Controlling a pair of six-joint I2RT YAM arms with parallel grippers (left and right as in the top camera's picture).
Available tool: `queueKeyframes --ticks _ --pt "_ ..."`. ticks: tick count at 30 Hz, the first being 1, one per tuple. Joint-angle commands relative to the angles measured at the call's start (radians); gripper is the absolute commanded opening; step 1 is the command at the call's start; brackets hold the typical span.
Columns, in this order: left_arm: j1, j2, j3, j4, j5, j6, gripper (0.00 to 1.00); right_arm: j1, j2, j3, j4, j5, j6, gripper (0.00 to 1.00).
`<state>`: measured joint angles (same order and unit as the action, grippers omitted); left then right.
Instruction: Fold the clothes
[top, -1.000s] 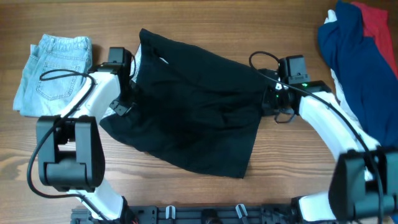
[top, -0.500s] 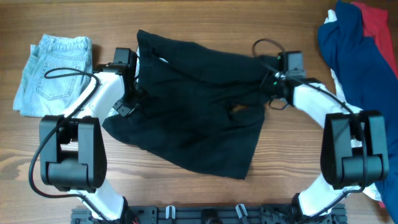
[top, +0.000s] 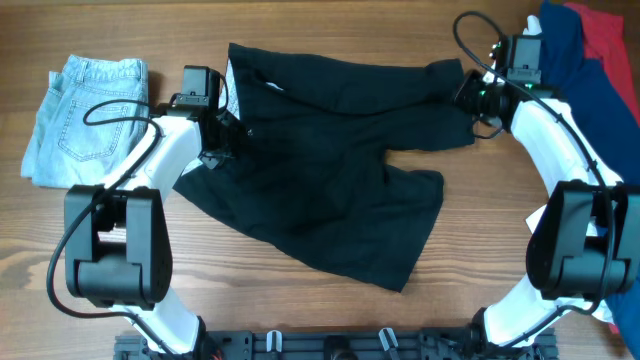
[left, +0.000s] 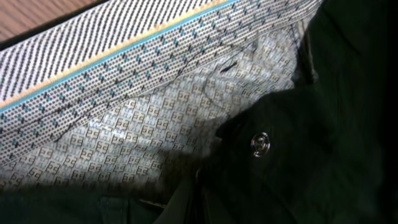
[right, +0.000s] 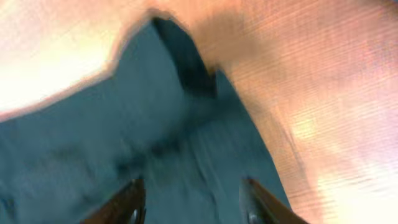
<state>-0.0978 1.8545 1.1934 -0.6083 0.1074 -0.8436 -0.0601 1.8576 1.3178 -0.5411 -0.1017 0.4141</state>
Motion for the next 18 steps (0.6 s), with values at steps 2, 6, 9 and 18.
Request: queueKeyframes --ticks 2,6,9,18 --pt "0.003 -0.020 -0.002 -0.066 -0.051 0.002 0.04 0.004 0.005 0.011 -0.315 -0.014 -0.103 0.59" --pt "0.003 -0.020 -0.002 -0.084 -0.121 0.003 0.04 0.004 0.005 0.009 -0.467 -0.034 -0.180 0.62" --pt "0.003 -0.020 -0.002 -0.090 -0.155 0.005 0.04 0.004 0.005 0.002 -0.530 -0.106 -0.239 0.63" --pt "0.003 -0.020 -0.002 -0.097 -0.154 0.006 0.04 0.022 0.005 -0.156 -0.399 -0.224 -0.249 0.65"
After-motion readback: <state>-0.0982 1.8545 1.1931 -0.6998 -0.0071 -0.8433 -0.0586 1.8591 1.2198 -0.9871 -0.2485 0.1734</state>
